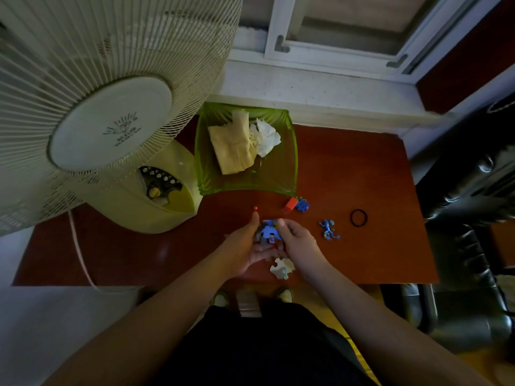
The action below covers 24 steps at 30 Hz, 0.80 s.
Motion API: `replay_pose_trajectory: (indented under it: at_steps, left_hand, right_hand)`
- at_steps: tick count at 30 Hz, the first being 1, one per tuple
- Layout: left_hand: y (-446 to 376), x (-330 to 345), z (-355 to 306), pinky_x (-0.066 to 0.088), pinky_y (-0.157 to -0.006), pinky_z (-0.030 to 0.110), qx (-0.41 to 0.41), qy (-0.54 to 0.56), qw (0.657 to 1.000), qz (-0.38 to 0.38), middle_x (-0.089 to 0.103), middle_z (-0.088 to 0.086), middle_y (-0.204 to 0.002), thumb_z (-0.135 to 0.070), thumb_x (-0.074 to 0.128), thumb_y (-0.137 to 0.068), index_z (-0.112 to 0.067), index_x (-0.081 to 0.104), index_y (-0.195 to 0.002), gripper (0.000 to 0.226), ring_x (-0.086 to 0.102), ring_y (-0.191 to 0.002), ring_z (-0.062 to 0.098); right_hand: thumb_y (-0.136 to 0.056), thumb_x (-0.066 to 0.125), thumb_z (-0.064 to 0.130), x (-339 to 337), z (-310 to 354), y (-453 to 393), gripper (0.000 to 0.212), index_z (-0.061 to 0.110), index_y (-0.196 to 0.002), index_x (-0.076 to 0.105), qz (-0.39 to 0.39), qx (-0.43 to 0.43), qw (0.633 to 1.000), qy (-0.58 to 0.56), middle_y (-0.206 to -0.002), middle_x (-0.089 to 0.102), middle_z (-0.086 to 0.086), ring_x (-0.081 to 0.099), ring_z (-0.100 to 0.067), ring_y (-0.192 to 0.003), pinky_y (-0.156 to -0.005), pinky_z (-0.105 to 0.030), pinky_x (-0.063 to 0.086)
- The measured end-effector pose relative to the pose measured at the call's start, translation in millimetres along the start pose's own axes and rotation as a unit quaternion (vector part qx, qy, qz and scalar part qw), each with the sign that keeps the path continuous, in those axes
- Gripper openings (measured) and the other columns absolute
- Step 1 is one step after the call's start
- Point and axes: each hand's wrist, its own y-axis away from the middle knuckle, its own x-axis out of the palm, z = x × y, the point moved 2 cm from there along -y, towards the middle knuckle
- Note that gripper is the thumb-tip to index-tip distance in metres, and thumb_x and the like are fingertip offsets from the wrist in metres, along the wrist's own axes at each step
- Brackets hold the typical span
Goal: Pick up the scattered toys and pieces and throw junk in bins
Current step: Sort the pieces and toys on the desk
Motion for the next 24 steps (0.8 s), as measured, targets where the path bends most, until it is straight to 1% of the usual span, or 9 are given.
replay_pose_trajectory:
  at_steps: [3,7,10,13,15,17,20,22,24]
  left_hand:
    - [-5,2,1,0.055,-0.087,0.039,0.009,-0.005,1.0,0.004,0.067,0.018,-0.117,-0.041,0.047,-0.097,-0.004,0.056,-0.122,0.046,0.067,-0.104,0.027]
    - [-12,3,2,0.051,-0.096,0.046,0.021,-0.043,0.999,-0.001,0.062,0.019,-0.123,-0.031,0.054,-0.095,-0.005,0.053,-0.124,0.039,0.065,-0.108,0.031]
    - [-14,5,1,0.055,-0.09,0.045,0.031,-0.059,0.998,0.006,0.062,0.019,-0.121,-0.026,0.058,-0.094,-0.005,0.055,-0.121,0.034,0.067,-0.103,0.031]
    - [-15,10,2,0.056,-0.086,0.044,0.046,-0.069,0.997,-0.011,0.063,0.017,-0.119,-0.02,0.059,-0.094,-0.008,0.058,-0.113,0.023,0.067,-0.1,0.029]
    - [-16,14,3,0.058,-0.081,0.043,0.051,-0.047,0.997,-0.036,0.063,0.017,-0.118,-0.018,0.058,-0.094,-0.009,0.059,-0.111,0.018,0.068,-0.096,0.027]
    - [-17,18,4,0.059,-0.075,0.04,0.047,-0.011,0.997,-0.055,0.064,0.017,-0.115,-0.017,0.059,-0.094,-0.01,0.06,-0.109,0.017,0.068,-0.092,0.026]
    - [-18,24,9,0.057,-0.075,0.04,0.037,0.035,0.996,-0.076,0.062,0.018,-0.114,-0.018,0.059,-0.093,-0.009,0.061,-0.106,0.016,0.066,-0.093,0.028]
    - [-19,26,12,0.057,-0.07,0.038,0.035,0.055,0.994,-0.087,0.063,0.018,-0.112,-0.018,0.058,-0.094,-0.009,0.059,-0.109,0.017,0.067,-0.094,0.03]
    - [-18,29,14,0.058,-0.067,0.037,0.038,0.071,0.992,-0.093,0.065,0.019,-0.11,-0.02,0.056,-0.095,-0.008,0.057,-0.113,0.021,0.069,-0.09,0.03]
  right_hand:
    - [-0.101,0.04,0.04,-6,0,-2,0.035,0.015,-0.101,0.063,-0.002,-0.01,1.0,0.024,-0.059,0.057,0.0,0.055,-0.013,-0.053,-0.051,-0.025,0.044]
    - [-0.102,0.041,0.034,-11,0,-4,0.025,0.021,-0.105,0.063,0.005,-0.035,0.998,0.057,-0.062,0.064,0.002,0.06,-0.019,-0.059,-0.057,-0.031,0.049]
    - [-0.1,0.047,0.025,-15,-3,-8,0.023,0.024,-0.119,0.058,0.027,-0.052,0.994,0.096,-0.066,0.068,0.004,0.063,-0.021,-0.062,-0.059,-0.035,0.049]
    - [-0.096,0.055,0.023,-18,-5,-7,0.026,0.03,-0.121,0.057,0.04,-0.065,0.992,0.104,-0.079,0.071,0.009,0.066,-0.031,-0.069,-0.059,-0.039,0.05]
    - [-0.093,0.061,0.025,-22,-5,-7,0.028,0.031,-0.12,0.057,0.031,-0.066,0.993,0.091,-0.093,0.071,0.01,0.07,-0.024,-0.075,-0.062,-0.039,0.053]
    - [-0.091,0.064,0.023,-26,-7,-8,0.032,0.029,-0.122,0.057,0.027,-0.062,0.996,0.062,-0.101,0.071,0.008,0.071,-0.016,-0.077,-0.06,-0.032,0.053]
    - [-0.092,0.061,0.017,-33,-14,-8,0.028,0.026,-0.119,0.058,0.021,-0.037,0.999,-0.012,-0.106,0.07,0.002,0.07,-0.015,-0.076,-0.056,-0.025,0.048]
    - [-0.094,0.058,0.01,-39,-19,-9,0.026,0.021,-0.117,0.059,0.002,0.001,0.991,-0.132,-0.109,0.069,-0.006,0.064,-0.011,-0.069,-0.052,-0.021,0.043]
    - [-0.095,0.055,0.004,-47,-23,-7,0.022,0.016,-0.113,0.059,-0.025,0.042,0.967,-0.249,-0.107,0.068,-0.01,0.057,-0.005,-0.057,-0.045,-0.016,0.04]
